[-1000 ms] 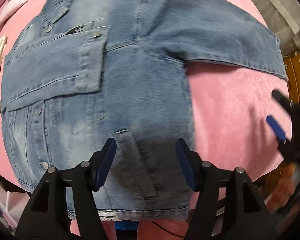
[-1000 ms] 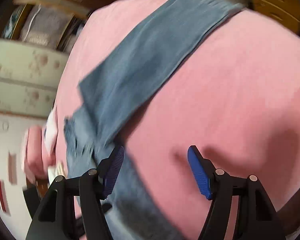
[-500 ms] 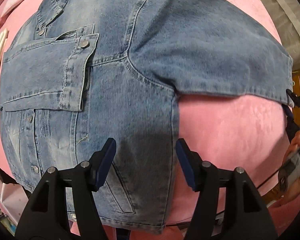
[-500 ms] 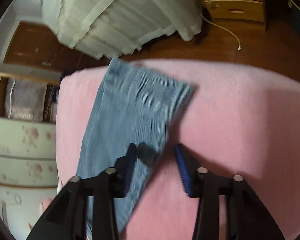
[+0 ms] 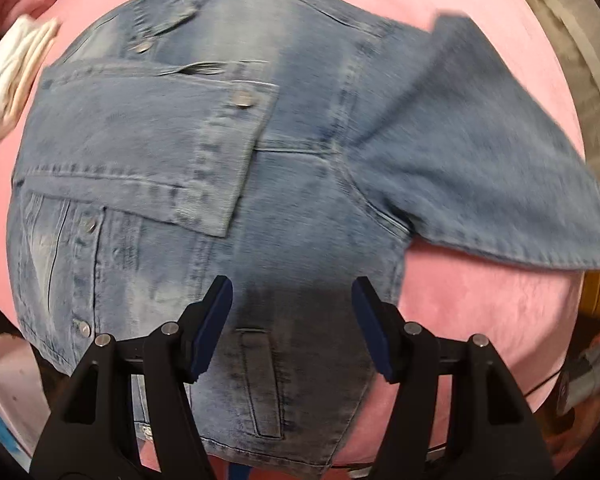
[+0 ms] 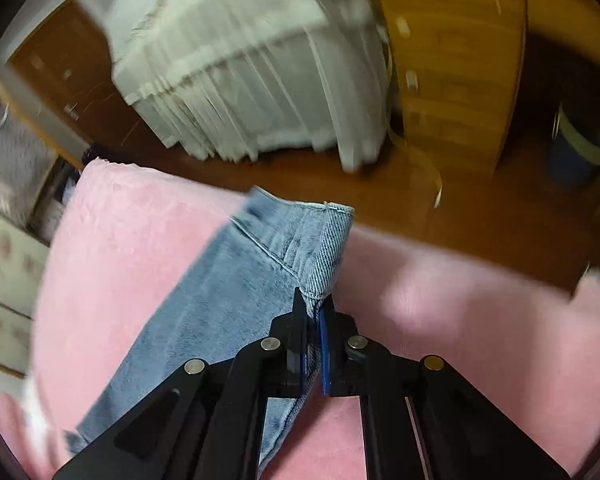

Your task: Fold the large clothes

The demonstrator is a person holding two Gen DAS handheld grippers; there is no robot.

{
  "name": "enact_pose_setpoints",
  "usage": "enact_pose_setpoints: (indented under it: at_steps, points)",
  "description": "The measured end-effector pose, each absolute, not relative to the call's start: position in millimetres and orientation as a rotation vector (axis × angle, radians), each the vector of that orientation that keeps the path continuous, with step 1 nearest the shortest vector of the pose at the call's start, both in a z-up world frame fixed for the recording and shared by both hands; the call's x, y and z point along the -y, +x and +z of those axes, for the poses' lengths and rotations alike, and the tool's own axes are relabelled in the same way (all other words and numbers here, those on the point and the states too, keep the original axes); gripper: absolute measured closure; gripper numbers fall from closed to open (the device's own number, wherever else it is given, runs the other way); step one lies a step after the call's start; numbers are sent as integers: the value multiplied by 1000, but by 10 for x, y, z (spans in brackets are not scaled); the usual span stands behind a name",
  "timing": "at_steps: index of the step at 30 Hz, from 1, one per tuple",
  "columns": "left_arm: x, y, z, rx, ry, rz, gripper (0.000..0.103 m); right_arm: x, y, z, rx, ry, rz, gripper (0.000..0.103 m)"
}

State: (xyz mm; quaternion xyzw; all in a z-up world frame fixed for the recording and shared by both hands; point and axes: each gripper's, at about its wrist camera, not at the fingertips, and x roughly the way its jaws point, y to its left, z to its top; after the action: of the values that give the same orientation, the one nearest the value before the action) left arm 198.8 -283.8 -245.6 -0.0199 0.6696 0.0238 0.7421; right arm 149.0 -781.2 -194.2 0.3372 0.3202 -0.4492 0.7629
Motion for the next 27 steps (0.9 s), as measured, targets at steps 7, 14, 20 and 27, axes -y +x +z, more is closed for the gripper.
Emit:
enact_pose_setpoints:
  at_steps: [7,14,20,27]
  points:
    - [2167,1923,-2281,-1402,-103,84,44,6966,1758,-954,-525,429,-941,99]
    - [1534,1841,-2072,-1322,-115,55,44,6063,1871,-132,-372,315,-771,99]
    - [918,1818,-1942,-1270,-154,59,44,5072,2214,147,-322,246,-539,99]
    - [229,1855,-1865,-1233,-153,94,44,3898,2995,-350,-449,197,-259,99]
